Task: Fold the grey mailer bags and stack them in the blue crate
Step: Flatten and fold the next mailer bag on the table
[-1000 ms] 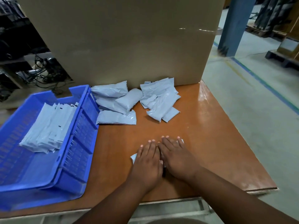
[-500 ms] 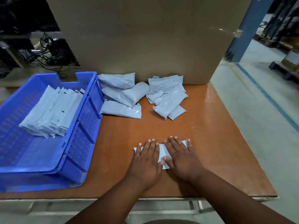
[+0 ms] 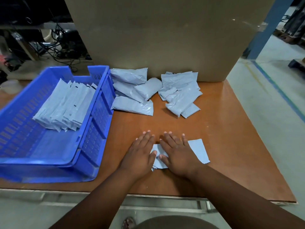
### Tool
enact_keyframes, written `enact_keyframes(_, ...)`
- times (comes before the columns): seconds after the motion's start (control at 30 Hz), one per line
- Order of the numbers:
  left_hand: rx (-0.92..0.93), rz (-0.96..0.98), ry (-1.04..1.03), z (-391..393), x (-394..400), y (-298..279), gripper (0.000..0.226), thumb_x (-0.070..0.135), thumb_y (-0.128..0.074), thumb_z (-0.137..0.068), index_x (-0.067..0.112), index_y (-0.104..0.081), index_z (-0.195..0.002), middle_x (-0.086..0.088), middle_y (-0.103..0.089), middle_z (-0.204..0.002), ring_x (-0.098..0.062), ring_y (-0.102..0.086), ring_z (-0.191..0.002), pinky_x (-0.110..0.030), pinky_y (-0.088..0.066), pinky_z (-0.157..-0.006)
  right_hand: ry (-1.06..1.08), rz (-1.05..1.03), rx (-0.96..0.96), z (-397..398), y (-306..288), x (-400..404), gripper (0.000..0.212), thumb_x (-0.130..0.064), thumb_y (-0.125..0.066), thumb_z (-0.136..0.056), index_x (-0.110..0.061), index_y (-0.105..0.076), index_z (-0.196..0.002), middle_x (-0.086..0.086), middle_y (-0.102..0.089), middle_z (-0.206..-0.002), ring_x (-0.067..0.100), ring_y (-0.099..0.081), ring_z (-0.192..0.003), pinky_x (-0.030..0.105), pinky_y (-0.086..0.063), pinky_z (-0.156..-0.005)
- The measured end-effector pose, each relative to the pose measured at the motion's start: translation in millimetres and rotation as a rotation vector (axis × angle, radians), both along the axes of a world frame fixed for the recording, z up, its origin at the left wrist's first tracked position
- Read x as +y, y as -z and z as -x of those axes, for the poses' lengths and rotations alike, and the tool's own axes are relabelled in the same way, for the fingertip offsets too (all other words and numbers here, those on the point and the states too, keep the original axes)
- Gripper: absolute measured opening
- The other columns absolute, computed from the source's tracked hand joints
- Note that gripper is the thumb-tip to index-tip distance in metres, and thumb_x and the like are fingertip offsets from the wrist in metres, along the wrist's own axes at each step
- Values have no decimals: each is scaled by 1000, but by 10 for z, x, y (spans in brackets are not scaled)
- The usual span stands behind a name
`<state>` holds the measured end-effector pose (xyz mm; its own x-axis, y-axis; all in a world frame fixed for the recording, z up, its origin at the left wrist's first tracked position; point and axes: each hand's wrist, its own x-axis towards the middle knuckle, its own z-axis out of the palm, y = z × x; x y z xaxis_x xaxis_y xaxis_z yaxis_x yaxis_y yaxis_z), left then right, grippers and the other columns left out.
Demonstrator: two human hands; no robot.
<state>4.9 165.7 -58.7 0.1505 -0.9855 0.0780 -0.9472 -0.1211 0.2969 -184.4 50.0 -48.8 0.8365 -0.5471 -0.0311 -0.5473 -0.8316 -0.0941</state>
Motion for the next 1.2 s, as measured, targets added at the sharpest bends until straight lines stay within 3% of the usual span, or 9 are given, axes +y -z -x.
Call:
enact_keyframes(0.27,-160,-80,131,94,83,267,67,51,-17,-111,21,-12,-170,4,-7,-178,-13,1,-164,-47,-11,-132,-26,45,44,16,223,69,75,-66,-14,-108,-22,-31,-166,3,-14,-177,25,-11,-163,62,-5,-128)
enact_keyframes(0.4,-52,-29,78,55,103,217,65,47,-24,-110,19,-20,-169,1,-15,-177,-13,-7,-163,-46,-14,-131,-4,11,15,22,185,83,73,-66,-14,-107,-28,-24,-168,-1,-8,-177,22,-7,-164,59,-4,-129)
enact_keyframes(0.47,28,92,-62,36,202,133,55,42,-42,-105,18,-48,-154,-3,-45,-161,-21,-37,-152,-49,-32,-123,24,-7,-26,33,180,80,69,-64,-20,-107,-29,-31,-166,-1,-15,-176,22,-14,-163,55,-8,-130)
enact_keyframes(0.53,-57,237,-148,22,352,50,28,40,-58,-96,24,-67,-117,2,-65,-122,-24,-58,-117,-47,-47,-98,75,-2,-76,53,202,74,64,-60,-28,-106,-27,-43,-158,2,-29,-173,25,-27,-159,53,-19,-129)
enact_keyframes(0.6,-146,260,-118,44,463,-13,11,38,-62,-93,28,-66,-93,7,-61,-98,-24,-59,-97,-42,-44,-81,130,18,-102,73,228,59,58,-57,-31,-106,-26,-49,-151,4,-37,-169,28,-34,-155,54,-26,-126)
enact_keyframes(0.67,-148,183,-96,51,459,5,16,42,-61,-93,28,-66,-88,9,-59,-92,-22,-59,-93,-41,-44,-77,185,44,-106,53,222,20,55,-55,-34,-105,-24,-53,-146,8,-41,-165,31,-37,-153,55,-29,-124)
enact_keyframes(0.9,386,56,-458,171,157,-1,24,55,-68,-82,31,-70,-76,13,-63,-84,-7,-65,-77,-35,-58,-75,321,142,-81,-43,112,-93,42,-48,-49,-98,-19,-59,-127,8,-61,-126,31,-59,-111,45,-47,-90)
enact_keyframes(1.1,546,-116,-585,277,-147,-62,25,52,-68,-75,28,-69,-72,10,-71,-66,-15,-72,-67,-39,-62,-70,53,76,-199,-124,43,-51,47,-48,-49,-97,-25,-57,-137,1,-59,-134,28,-57,-119,47,-44,-99)
enact_keyframes(1.2,595,-151,-635,291,-252,-95,23,43,-79,-76,22,-70,-74,5,-73,-65,-21,-74,-68,-39,-63,-69,112,4,-165,-167,32,-17,56,-50,-52,-96,-25,-52,-146,2,-56,-141,29,-53,-126,48,-44,-101)
